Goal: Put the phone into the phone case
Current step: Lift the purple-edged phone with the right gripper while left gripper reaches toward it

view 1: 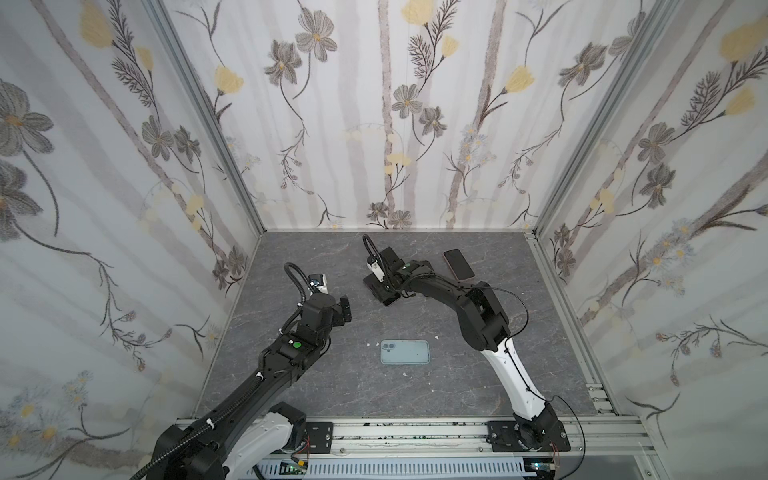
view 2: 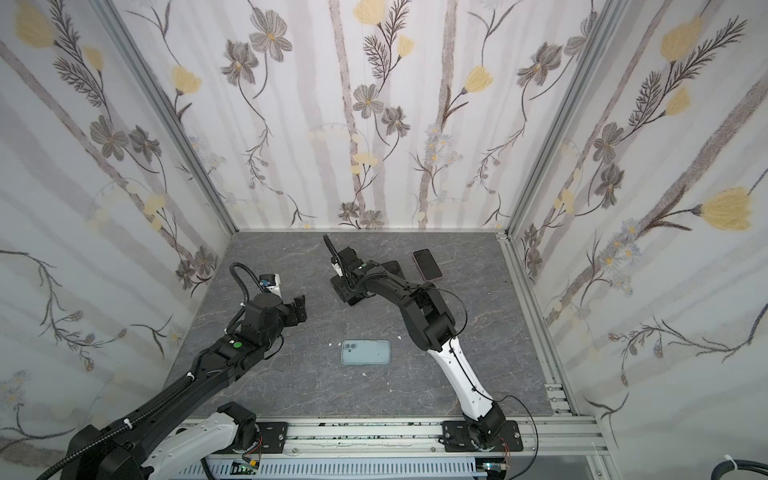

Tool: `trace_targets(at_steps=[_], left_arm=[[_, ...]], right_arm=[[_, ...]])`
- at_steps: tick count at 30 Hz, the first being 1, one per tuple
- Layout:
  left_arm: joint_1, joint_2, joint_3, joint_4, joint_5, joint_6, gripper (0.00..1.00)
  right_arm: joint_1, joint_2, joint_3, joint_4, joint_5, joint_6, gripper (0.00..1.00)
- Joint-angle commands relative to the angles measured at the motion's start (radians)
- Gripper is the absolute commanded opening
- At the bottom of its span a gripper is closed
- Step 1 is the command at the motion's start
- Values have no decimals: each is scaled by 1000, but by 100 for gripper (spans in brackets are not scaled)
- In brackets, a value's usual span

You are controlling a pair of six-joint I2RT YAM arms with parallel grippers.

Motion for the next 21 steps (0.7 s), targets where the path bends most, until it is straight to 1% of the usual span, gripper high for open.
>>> trace_targets(at_steps=[1,11,17,21], left_arm=[[5,14,16,31,23,-22,90],[10,32,64,22,46,-30,90],[12,61,113,11,72,-39,90],[12,75,141,7,110,-53,90]], right_arm=[[1,-31,-5,-67,23,-26,63],[1,-139,-107,3,31,-41,59],[1,-241,-188,42,48,-57,59],[0,-321,-248,69,57,-63,59]])
